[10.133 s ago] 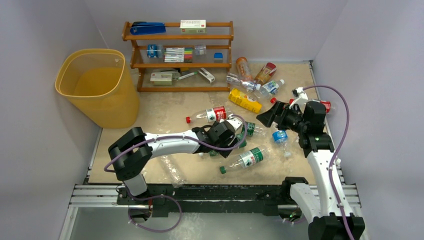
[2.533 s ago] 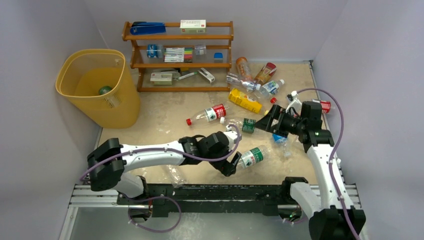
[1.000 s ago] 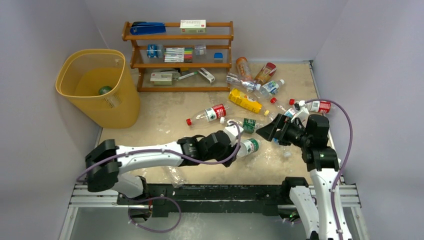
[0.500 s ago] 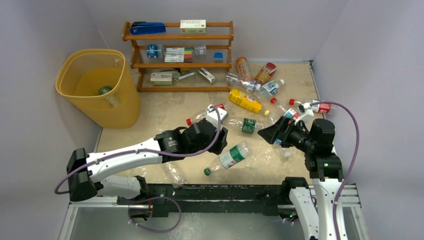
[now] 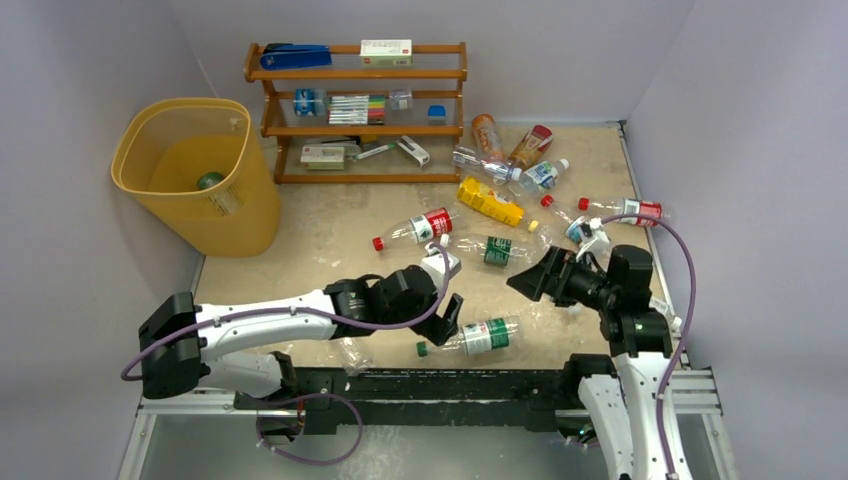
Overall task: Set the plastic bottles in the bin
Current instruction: Pick up the plastic bottle at the center of the board.
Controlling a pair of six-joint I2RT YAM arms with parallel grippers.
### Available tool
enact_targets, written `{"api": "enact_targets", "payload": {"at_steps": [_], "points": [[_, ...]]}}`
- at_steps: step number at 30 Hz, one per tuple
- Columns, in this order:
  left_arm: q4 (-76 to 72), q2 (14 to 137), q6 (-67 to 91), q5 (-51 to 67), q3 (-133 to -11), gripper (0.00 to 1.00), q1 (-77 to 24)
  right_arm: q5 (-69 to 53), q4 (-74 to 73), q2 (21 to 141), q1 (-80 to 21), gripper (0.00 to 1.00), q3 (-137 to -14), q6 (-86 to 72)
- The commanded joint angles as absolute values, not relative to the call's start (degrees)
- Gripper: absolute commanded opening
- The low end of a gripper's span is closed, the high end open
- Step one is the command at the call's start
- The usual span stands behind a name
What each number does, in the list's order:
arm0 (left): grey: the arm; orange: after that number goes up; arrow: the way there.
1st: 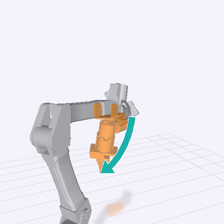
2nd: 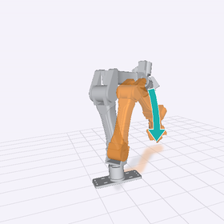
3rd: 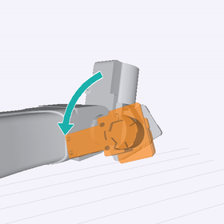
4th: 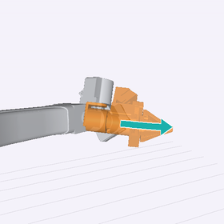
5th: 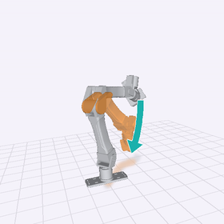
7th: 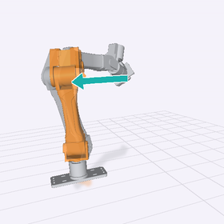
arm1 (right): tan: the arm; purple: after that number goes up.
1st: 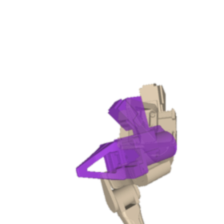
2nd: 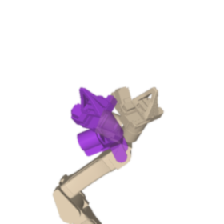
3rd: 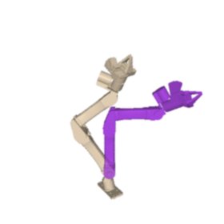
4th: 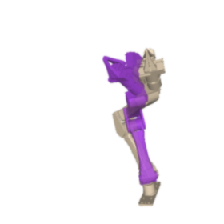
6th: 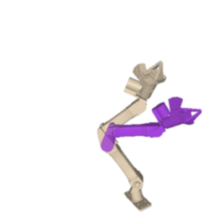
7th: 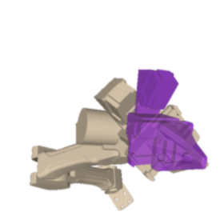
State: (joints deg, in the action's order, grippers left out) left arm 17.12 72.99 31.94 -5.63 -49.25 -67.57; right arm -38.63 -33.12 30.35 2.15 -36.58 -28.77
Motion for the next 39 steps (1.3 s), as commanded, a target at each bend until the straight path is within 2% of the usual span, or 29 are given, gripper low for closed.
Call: {"api": "enact_targets", "payload": {"at_steps": [1,6,11,18,26,31,39], "points": [[13.00,70.12,36.12,-5.15,-46.88,0.80,-68.73,-44.82,-36.56,30.73,2.08,1.00,-35.11,-22.55],[11.82,65.55,37.71,-5.60,-44.10,0.80,-70.06,-43.77,-38.36,26.40,2.09,1.00,-30.52,-23.34],[9.09,72.75,33.44,-4.88,-46.86,0.81,-73.13,-43.07,-35.52,24.35,2.11,1.00,-28.06,-27.71],[11.57,85.89,23.43,-9.54,-55.05,0.82,-75.94,-39.04,-37.62,25.82,2.05,1.00,-38.75,-29.93],[14.56,90.25,19.55,-12.26,-60.31,0.82,-76.09,-39.02,-40.12,26.33,2.11,1.00,-47.24,-30.75],[13.36,90.66,17.99,-11.76,-62.65,0.82,-76.19,-38.99,-40.50,25.43,2.09,1.00,-48.90,-32.10],[13.51,100.19,12.41,-5.69,-65.87,0.82,-76.20,-39.16,-42.38,25.66,2.09,1.00,-52.98,-32.27]]}}
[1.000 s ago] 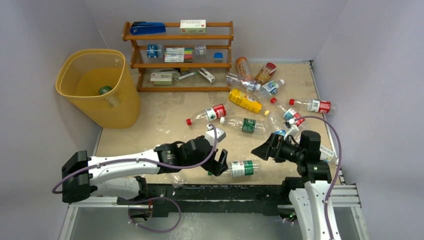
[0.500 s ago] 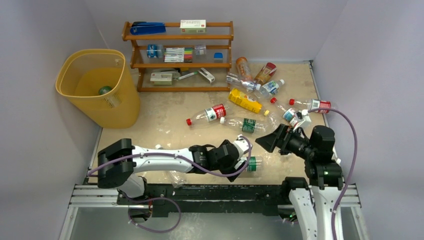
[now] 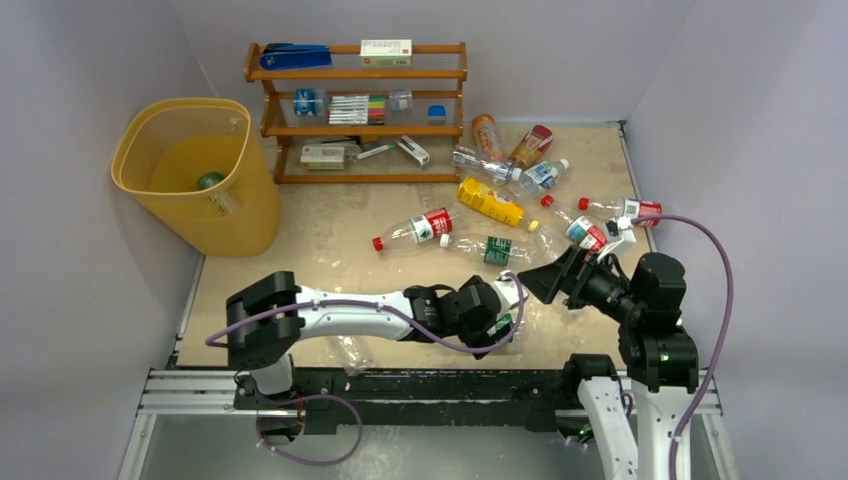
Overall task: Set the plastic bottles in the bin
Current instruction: Pick up the plastic bottle at the center of the board.
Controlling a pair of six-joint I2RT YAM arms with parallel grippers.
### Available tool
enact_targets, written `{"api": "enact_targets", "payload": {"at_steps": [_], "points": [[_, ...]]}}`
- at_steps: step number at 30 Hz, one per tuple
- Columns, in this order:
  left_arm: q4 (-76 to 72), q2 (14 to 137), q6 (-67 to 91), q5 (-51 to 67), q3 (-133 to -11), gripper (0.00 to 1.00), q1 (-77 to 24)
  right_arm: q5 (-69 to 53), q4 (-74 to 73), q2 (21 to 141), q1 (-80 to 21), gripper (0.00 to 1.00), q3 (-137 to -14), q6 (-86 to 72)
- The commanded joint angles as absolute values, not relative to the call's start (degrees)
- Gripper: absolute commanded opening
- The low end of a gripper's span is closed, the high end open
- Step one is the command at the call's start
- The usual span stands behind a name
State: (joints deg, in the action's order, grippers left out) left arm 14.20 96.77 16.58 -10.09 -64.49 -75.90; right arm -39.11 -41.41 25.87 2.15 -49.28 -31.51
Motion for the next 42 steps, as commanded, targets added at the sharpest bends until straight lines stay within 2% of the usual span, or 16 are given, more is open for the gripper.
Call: {"api": "enact_targets", "payload": {"at_steps": [1,10,13,16,19,21,29,37,42], "points": [[12.98,101.07,11.94,-4.93,-65.57,0.82,-76.19,-39.18,-42.68,25.62,2.11,1.00,-53.26,-32.26],[11.50,106.14,11.15,-3.05,-65.67,0.79,-76.20,-40.59,-43.95,24.82,2.11,1.00,-53.41,-32.49],[12.06,106.29,12.27,-5.37,-65.61,0.68,-76.20,-40.88,-43.86,24.57,2.08,1.00,-53.09,-32.64],[14.36,105.23,13.09,-9.48,-66.24,0.49,-76.07,-41.24,-43.70,24.69,2.10,1.00,-53.24,-32.71],[16.85,102.71,14.17,-15.37,-66.85,0.42,-74.99,-41.47,-43.16,25.08,2.10,1.00,-53.55,-32.69],[18.34,100.43,15.24,-17.16,-66.91,0.41,-72.84,-41.56,-42.88,25.34,2.15,1.00,-53.82,-32.92],[22.37,85.81,19.00,-18.13,-66.63,0.41,-52.80,-41.98,-42.26,26.99,2.11,1.00,-54.96,-32.75],[30.97,82.01,14.86,-16.96,-84.18,0.43,-33.20,-43.36,-39.13,29.27,2.11,1.00,-54.92,-32.89],[31.37,83.38,15.83,-8.89,-93.50,0.44,-18.88,-44.02,-40.41,30.47,2.10,1.00,-56.49,-32.64]]}}
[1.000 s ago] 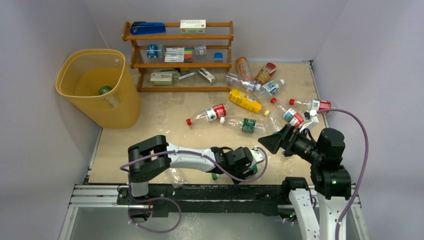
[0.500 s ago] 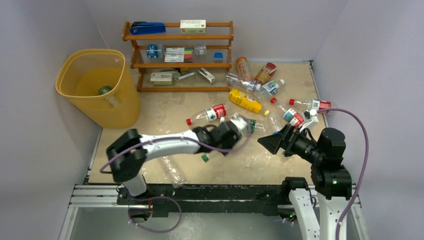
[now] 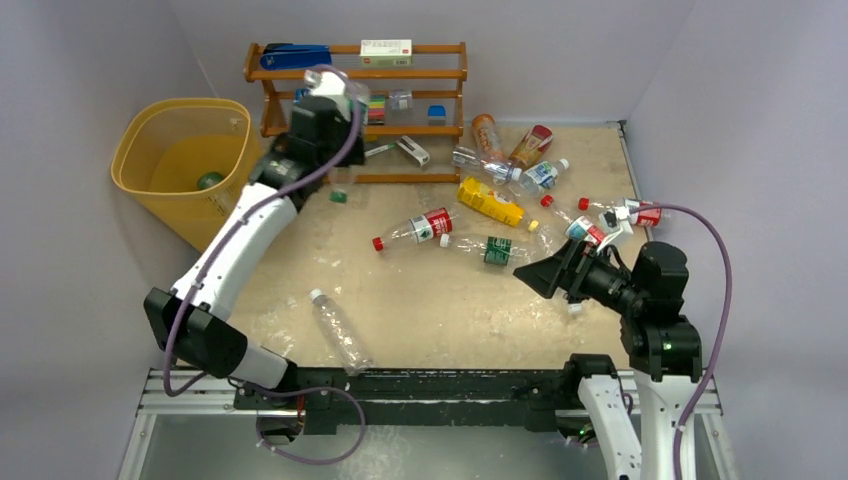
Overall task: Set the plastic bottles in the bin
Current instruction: Pick up the plastic bottle at the center of the board, then place the plastic bottle in the trash bin.
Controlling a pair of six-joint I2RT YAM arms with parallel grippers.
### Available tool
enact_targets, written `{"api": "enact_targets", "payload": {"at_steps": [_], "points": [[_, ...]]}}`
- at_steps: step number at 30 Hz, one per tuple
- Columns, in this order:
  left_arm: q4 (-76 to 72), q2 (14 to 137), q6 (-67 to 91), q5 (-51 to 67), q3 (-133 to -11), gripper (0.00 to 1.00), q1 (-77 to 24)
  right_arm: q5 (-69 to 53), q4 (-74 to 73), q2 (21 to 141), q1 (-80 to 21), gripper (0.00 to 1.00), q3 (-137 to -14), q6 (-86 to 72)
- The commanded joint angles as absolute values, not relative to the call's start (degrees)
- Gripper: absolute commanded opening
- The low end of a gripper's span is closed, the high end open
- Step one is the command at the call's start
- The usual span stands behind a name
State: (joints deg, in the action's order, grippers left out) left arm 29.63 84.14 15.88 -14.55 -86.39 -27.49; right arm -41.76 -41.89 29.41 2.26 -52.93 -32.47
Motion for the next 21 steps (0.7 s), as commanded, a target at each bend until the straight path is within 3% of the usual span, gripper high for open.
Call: {"api": "enact_targets", "payload": {"at_steps": [1,9,21], "points": [[31.42,83.85,16.35,-7.78,-95.47,0.44,-16.43,-43.97,-40.83,30.60,2.11,1.00,-57.16,-32.57],[27.87,87.49,24.25,3.99,-107.34,0.43,3.01,-44.09,-43.59,28.52,2.13,1.00,-56.79,-32.81],[20.74,91.62,27.57,3.52,-112.68,0.44,15.95,-45.27,-44.93,28.60,2.09,1.00,-55.90,-32.44]]}}
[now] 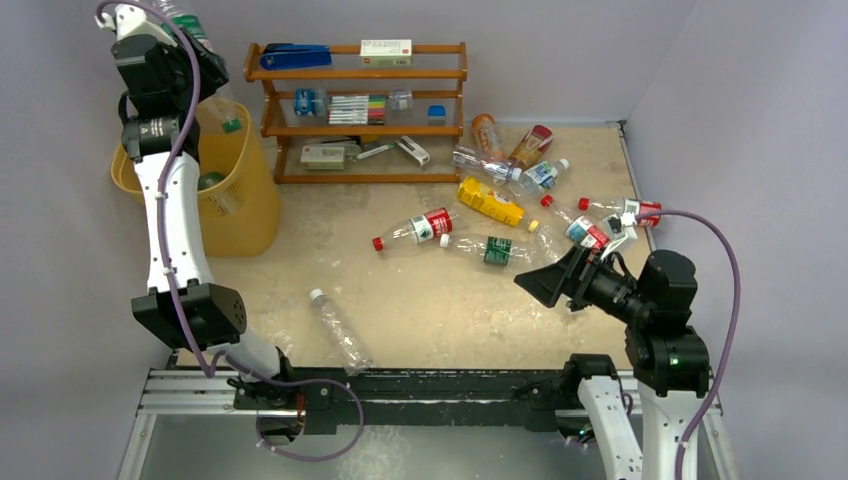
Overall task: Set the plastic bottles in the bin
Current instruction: Place the plastic bottle in the trash bin.
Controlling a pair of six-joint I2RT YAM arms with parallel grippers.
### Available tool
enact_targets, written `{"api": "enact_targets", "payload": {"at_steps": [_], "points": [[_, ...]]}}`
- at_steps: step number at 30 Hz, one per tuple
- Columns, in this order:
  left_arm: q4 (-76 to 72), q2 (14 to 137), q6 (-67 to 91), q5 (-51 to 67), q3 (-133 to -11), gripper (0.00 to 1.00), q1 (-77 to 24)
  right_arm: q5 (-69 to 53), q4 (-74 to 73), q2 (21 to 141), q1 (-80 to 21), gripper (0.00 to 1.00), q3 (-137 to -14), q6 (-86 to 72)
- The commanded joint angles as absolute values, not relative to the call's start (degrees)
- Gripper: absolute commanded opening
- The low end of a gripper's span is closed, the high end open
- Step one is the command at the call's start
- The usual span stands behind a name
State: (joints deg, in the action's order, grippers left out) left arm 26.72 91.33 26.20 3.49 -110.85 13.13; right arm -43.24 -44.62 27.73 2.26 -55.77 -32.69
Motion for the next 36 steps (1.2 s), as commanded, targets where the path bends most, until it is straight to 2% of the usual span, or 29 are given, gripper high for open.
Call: {"api": "enact_targets", "payload": {"at_steps": [1,6,11,26,31,32,34,35,36], "points": [[20.11,92.08,27.55,3.41,-112.67,0.45,16.54,-45.43,-44.91,29.14,2.10,1.00,-55.90,-32.19],[20.73,94.58,26.22,0.13,-114.57,0.45,17.23,-45.70,-44.90,30.32,2.10,1.00,-56.68,-31.65],[22.36,95.25,24.86,-4.55,-114.63,0.52,17.31,-45.62,-44.40,29.45,2.11,1.00,-56.00,-32.53],[26.57,92.00,23.73,-18.31,-105.71,0.50,18.16,-46.82,-41.89,29.68,2.06,1.00,-52.72,-33.32],[27.40,92.46,24.45,-19.31,-104.28,0.51,19.05,-47.33,-41.16,29.41,2.15,1.00,-51.44,-33.55],[27.14,92.25,24.51,-19.21,-103.77,0.52,19.07,-47.38,-41.04,29.36,2.08,1.00,-51.16,-33.70],[27.43,91.84,24.79,-19.54,-103.91,0.71,19.08,-47.45,-40.82,29.14,2.11,1.00,-50.77,-33.83],[28.31,91.88,24.79,-19.75,-104.80,0.76,19.10,-47.55,-40.71,29.12,2.15,1.00,-50.67,-33.90],[29.84,91.98,24.70,-19.77,-105.98,0.77,19.10,-47.59,-40.72,29.10,2.15,1.00,-50.59,-33.94]]}}
